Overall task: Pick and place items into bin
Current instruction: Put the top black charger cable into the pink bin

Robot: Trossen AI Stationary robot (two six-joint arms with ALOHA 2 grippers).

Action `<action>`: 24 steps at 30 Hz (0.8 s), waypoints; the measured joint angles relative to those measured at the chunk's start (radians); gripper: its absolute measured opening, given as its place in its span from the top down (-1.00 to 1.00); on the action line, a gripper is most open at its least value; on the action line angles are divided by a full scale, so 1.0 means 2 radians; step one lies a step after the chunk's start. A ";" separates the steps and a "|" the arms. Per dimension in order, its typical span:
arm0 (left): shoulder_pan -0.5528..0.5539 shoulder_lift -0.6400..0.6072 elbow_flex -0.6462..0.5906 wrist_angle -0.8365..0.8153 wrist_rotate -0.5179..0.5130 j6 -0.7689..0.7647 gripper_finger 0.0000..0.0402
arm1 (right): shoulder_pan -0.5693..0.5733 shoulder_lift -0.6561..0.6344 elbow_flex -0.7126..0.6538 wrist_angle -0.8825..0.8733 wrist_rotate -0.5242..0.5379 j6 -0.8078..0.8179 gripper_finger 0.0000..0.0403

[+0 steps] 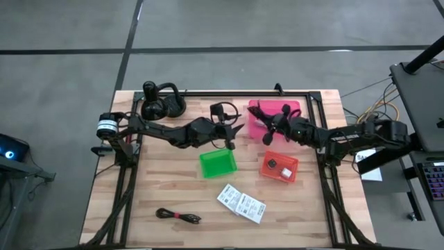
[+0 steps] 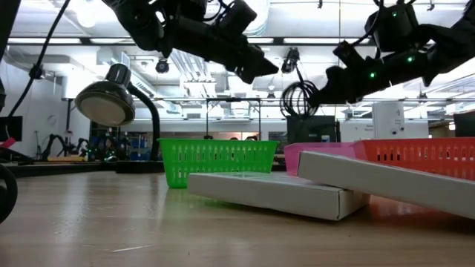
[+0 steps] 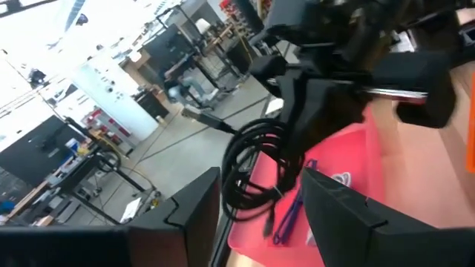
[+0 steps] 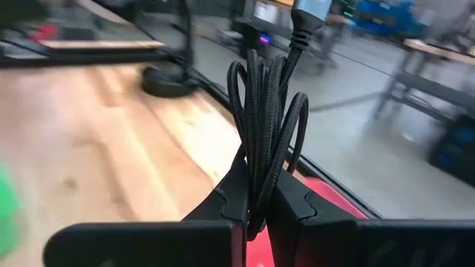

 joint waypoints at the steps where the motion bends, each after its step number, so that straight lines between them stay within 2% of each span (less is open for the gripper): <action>1: 0.000 0.000 0.000 -0.003 0.000 0.000 0.15 | -0.002 -0.003 0.000 -0.011 0.012 0.004 0.93; 7: 0.000 0.000 0.000 -0.010 0.000 -0.015 0.14 | -0.010 -0.035 0.000 -0.092 0.052 0.038 0.93; 13: 0.000 0.000 0.000 -0.011 0.000 -0.015 0.14 | -0.013 -0.063 0.000 -0.171 0.114 0.080 0.93; 24: 0.000 0.000 0.000 -0.011 0.000 -0.024 0.14 | -0.015 -0.073 0.001 -0.245 0.169 0.123 0.94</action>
